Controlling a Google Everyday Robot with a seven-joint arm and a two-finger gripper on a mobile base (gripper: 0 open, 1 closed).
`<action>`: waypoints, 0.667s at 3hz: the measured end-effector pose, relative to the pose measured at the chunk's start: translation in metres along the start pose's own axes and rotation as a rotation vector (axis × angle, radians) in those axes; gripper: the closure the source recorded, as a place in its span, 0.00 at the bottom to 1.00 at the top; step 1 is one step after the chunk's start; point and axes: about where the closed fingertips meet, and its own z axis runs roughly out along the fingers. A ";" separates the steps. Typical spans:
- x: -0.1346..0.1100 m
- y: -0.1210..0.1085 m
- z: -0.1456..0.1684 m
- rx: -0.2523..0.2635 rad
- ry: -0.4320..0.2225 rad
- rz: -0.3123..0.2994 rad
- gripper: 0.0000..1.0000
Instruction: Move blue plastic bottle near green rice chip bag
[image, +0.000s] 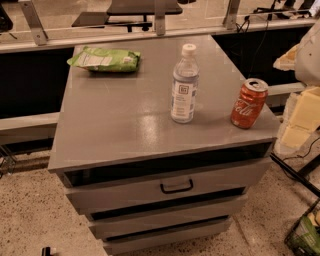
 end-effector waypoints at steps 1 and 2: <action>-0.001 0.000 -0.001 0.003 -0.002 0.000 0.00; -0.011 -0.015 0.005 0.014 -0.059 -0.013 0.00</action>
Offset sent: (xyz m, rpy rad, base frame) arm 0.0612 0.0207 -0.0007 0.1649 -0.0789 0.0821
